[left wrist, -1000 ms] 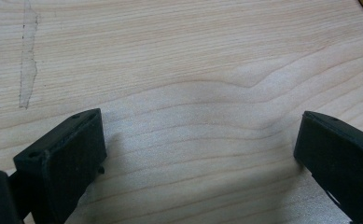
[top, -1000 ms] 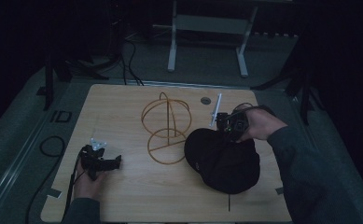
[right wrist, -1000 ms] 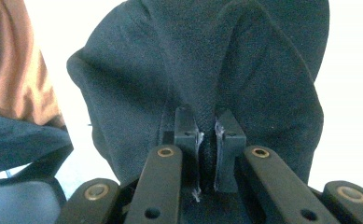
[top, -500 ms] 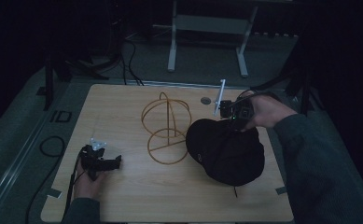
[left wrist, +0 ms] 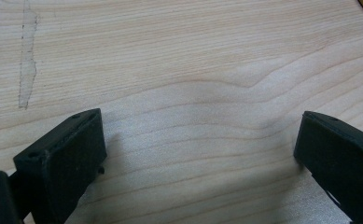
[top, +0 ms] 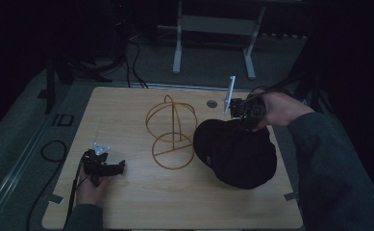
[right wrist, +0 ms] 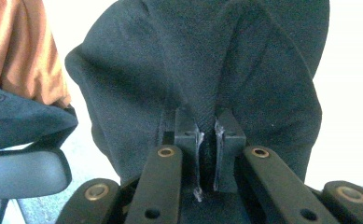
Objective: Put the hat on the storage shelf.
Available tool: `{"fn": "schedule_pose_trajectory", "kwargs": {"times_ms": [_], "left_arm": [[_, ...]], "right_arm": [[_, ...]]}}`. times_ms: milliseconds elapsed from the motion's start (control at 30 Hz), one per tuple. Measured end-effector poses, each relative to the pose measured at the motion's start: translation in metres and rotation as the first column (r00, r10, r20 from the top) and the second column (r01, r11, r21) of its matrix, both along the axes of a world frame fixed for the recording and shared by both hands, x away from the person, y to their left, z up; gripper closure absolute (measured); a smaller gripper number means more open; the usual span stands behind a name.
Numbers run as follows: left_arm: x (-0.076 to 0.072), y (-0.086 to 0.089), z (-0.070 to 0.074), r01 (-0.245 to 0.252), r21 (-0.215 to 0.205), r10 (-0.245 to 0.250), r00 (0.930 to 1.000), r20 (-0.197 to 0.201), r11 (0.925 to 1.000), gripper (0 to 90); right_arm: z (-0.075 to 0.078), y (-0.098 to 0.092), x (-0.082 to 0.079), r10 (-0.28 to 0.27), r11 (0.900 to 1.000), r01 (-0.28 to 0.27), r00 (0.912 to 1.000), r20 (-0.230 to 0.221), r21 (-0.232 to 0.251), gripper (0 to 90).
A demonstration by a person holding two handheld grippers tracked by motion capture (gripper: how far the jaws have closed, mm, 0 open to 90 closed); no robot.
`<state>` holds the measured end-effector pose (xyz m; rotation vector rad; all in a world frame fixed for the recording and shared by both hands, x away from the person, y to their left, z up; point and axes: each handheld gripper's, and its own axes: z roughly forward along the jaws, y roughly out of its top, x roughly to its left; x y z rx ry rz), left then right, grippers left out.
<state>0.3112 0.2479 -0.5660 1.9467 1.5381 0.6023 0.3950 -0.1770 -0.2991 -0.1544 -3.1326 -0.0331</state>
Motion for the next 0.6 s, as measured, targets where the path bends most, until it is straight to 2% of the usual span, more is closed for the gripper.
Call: {"fn": "schedule_pose_trajectory", "kwargs": {"times_ms": [600], "left_arm": [[0.000,0.000,0.000,0.001,0.001,-0.001,1.0000,0.000,1.0000,1.9]], "right_arm": [[0.031,-0.016,-0.006,0.002,0.998,-0.004,0.9995,0.032,0.056,82.6]]}}
